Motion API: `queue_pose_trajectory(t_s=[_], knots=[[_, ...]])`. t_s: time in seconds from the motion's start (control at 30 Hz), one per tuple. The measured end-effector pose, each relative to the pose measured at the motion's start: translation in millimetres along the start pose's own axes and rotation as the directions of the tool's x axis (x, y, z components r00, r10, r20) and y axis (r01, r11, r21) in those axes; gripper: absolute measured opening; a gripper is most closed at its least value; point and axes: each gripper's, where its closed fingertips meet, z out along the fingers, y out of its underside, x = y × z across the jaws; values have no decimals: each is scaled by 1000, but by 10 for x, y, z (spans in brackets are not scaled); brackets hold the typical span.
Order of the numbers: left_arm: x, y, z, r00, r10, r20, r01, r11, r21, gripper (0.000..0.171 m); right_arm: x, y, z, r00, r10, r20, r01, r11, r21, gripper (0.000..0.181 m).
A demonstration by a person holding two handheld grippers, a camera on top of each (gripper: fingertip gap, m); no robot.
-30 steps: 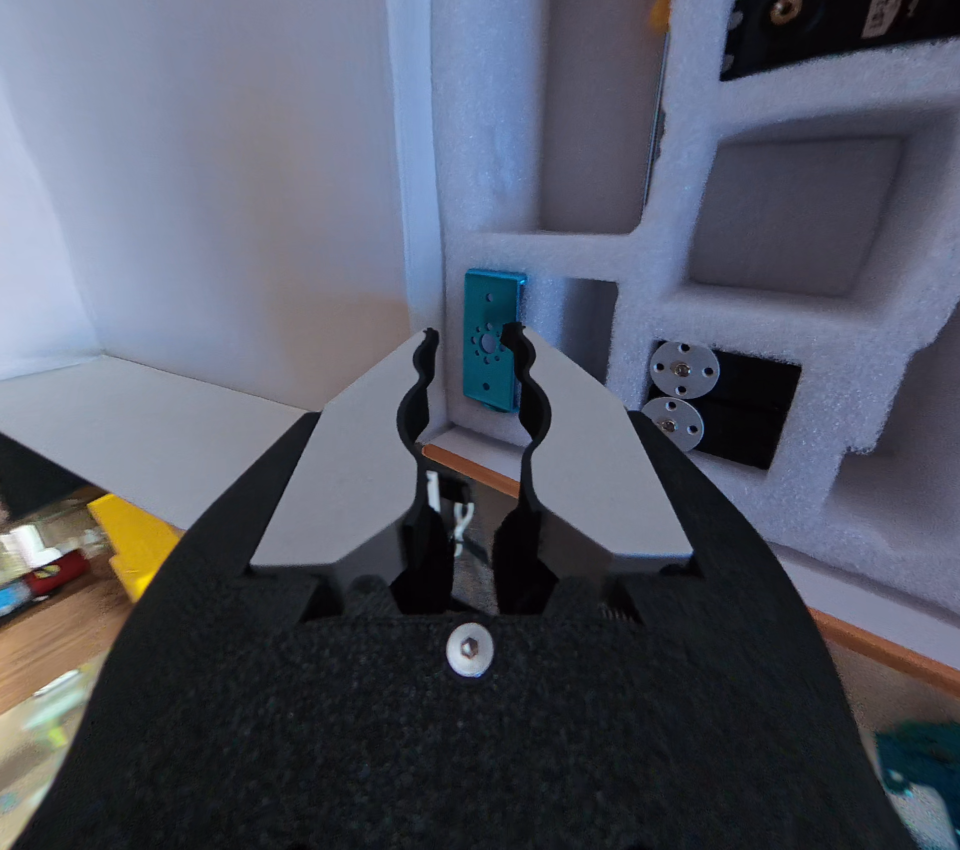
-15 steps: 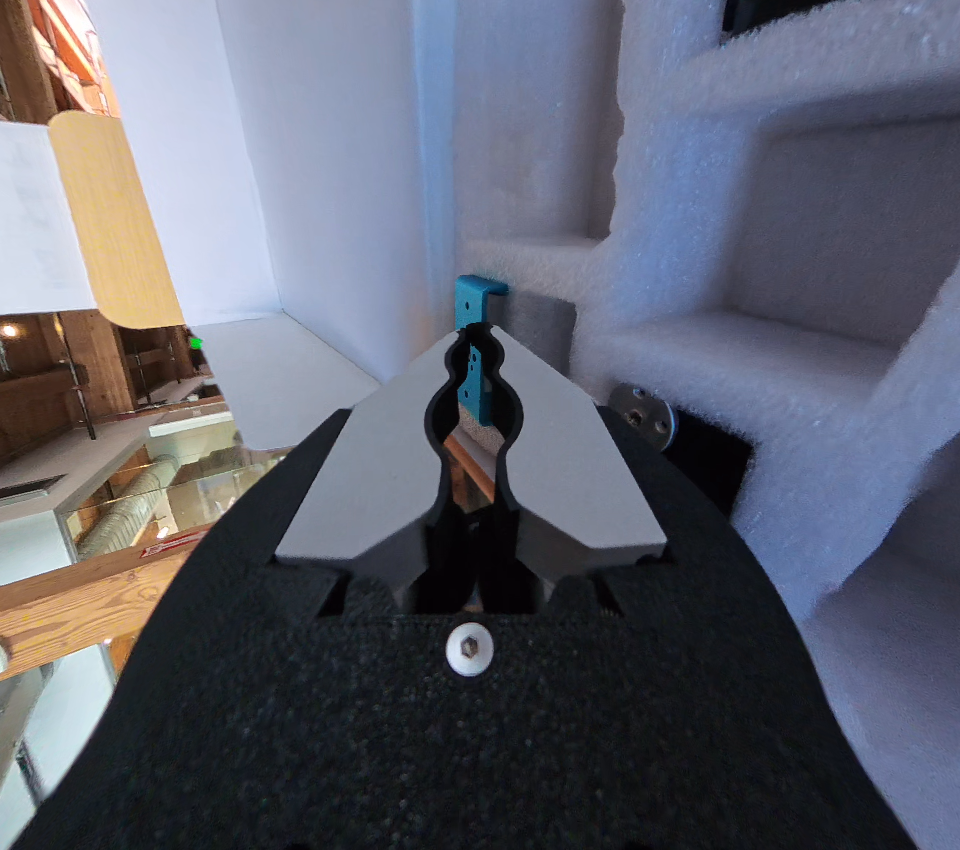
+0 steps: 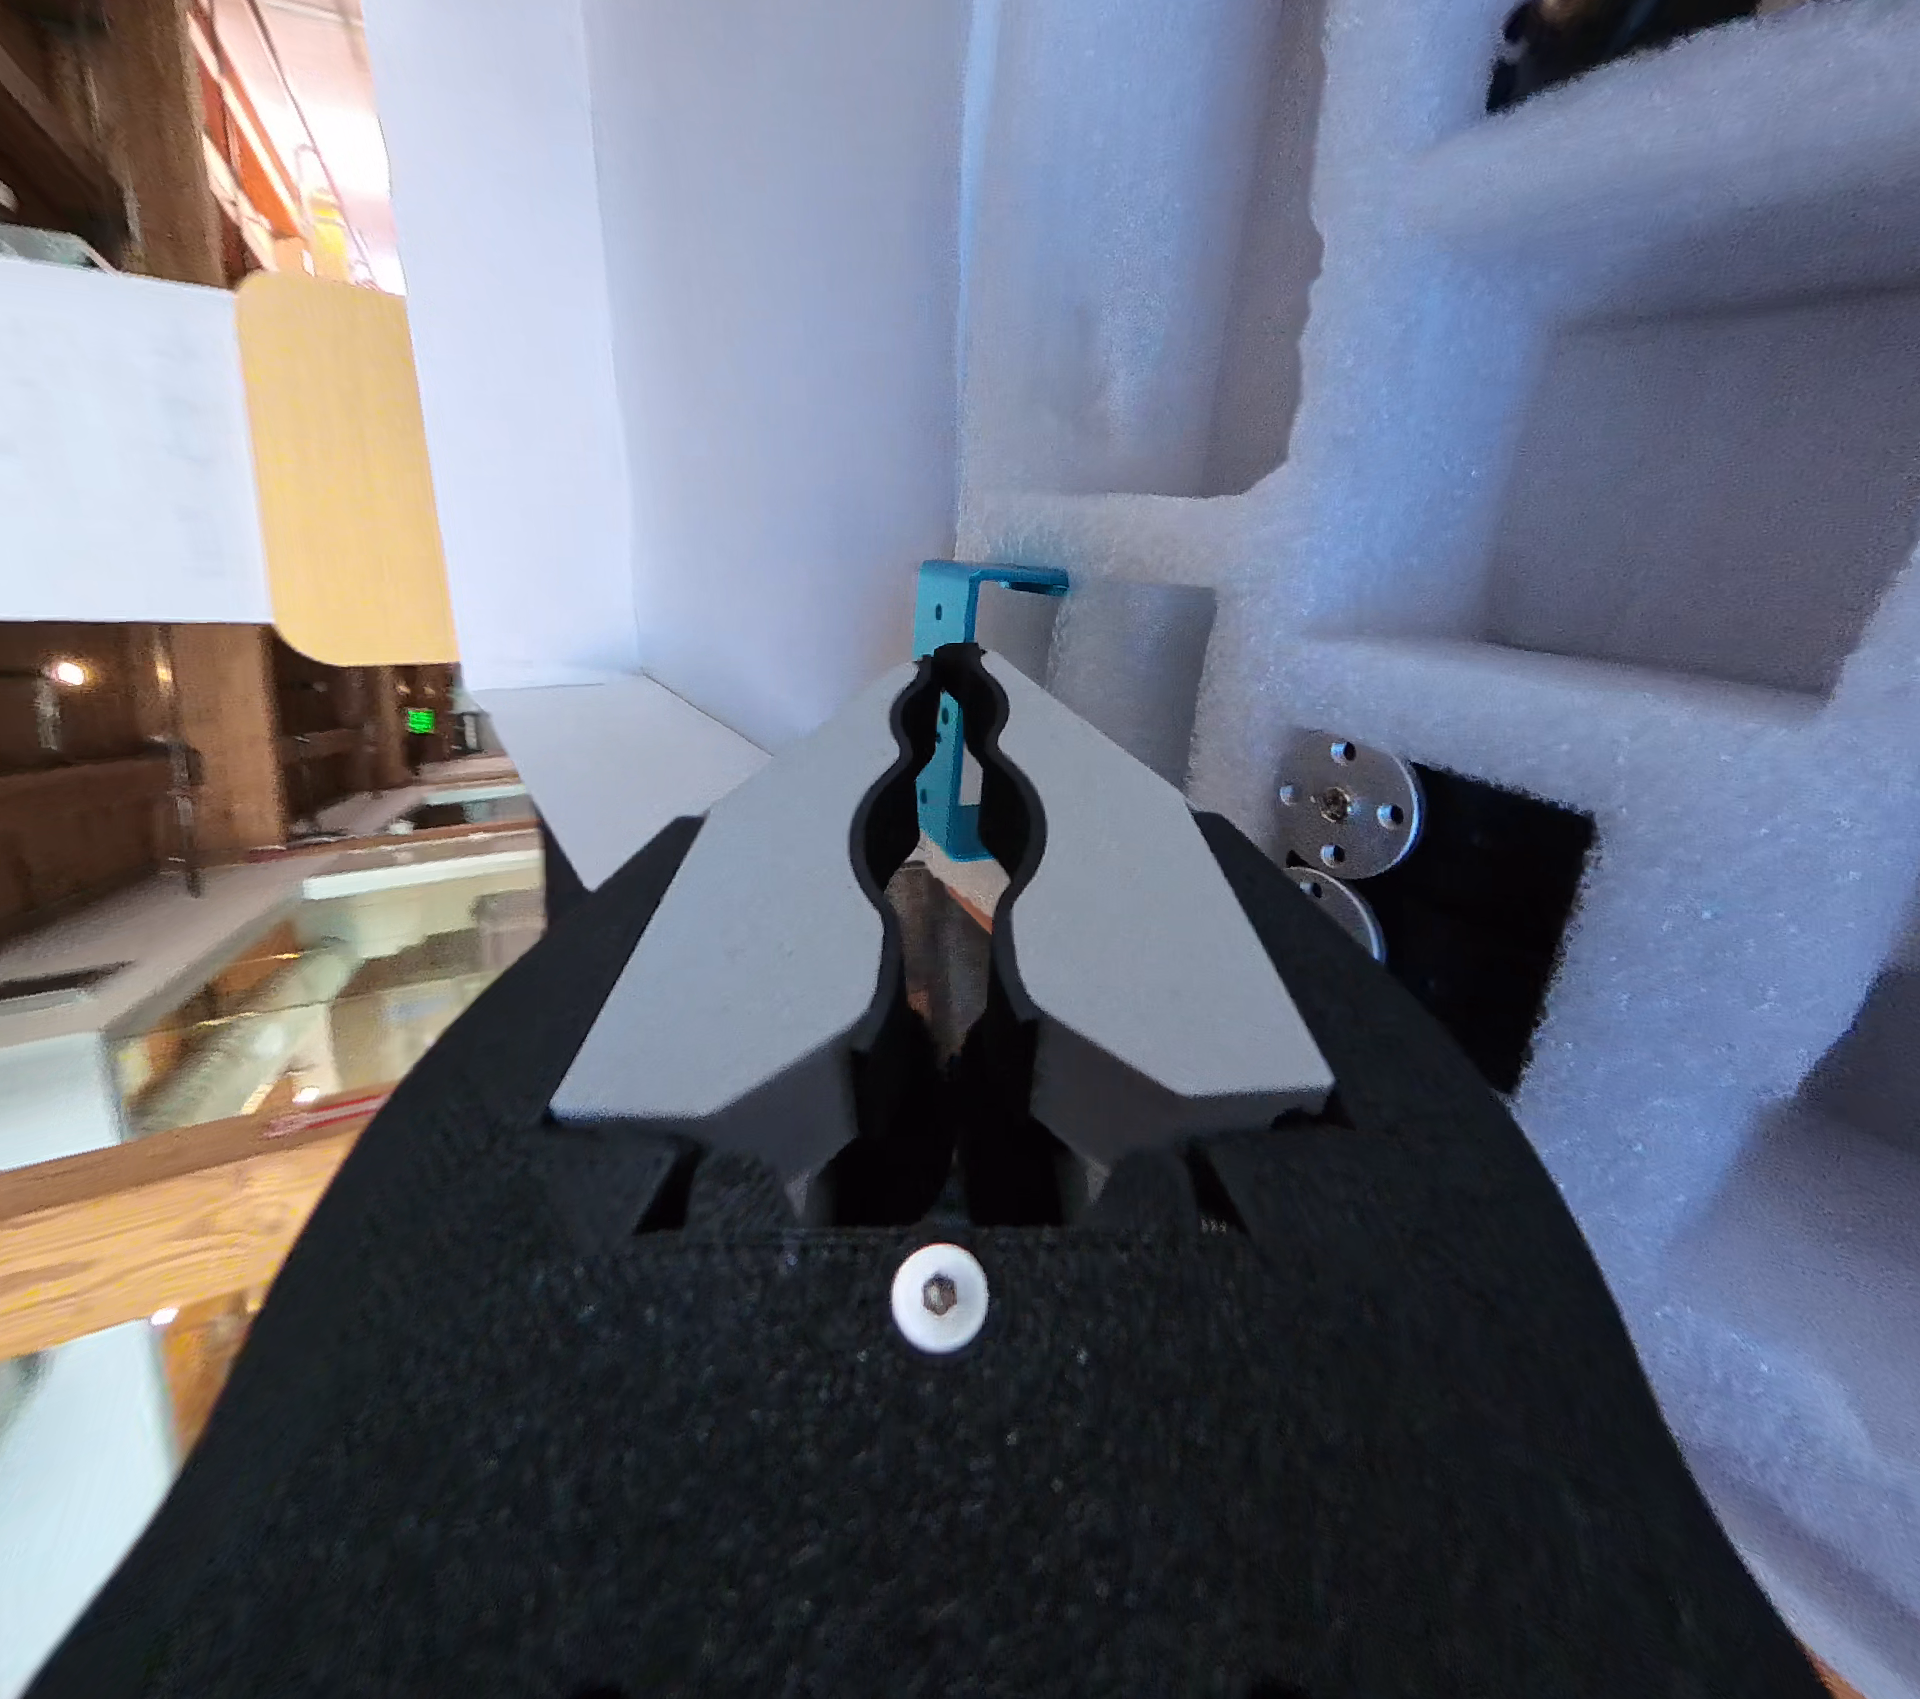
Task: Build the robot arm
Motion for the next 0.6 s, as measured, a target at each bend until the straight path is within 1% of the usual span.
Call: queue_pose_trajectory(t_s=[0.03,0.07,0.1,0.13,0.17,0.2,0.27,0.33,0.4,0.47,0.53,0.6], knots=[[-3,-1,-3,999,-29,-14,29,1000,2,3,58,-3,15,1000,-9,1,10,997,-73,44],[-11,-1,-8,999,-35,-19,35,999,5,2,168,-20,25,999,-40,-31,35,989,-144,45],[-16,-1,-14,1000,-8,-12,8,1000,6,3,287,-57,45,994,-91,-63,76,976,-205,45],[-11,-3,-17,999,40,1,-40,999,5,2,366,-107,96,987,-154,-56,134,954,-267,45],[-1,-9,-18,998,70,8,-70,997,8,2,447,-186,190,978,-207,-33,187,931,-312,46],[6,-16,-19,996,89,12,-89,996,18,2,577,-310,337,970,-240,-31,217,919,-330,42],[-15,-21,-36,988,149,44,-151,988,36,2,761,-509,794,965,-256,49,257,903,-344,38],[-34,-16,-52,988,149,49,-151,988,42,2,1027,-549,1392,958,-263,111,286,887,-362,36],[-111,4,-75,992,113,47,-115,992,46,1,1254,-386,1957,959,-221,178,279,847,-453,39],[-283,13,-120,994,84,73,-88,994,58,0,1342,-203,2401,961,-137,239,250,800,-545,43],[-398,14,-170,998,32,52,-36,997,75,0,1358,-75,2741,962,-79,263,223,780,-584,44],[-500,54,-234,998,26,63,-31,997,74,0,1298,1,2958,961,-30,275,196,778,-597,43]])
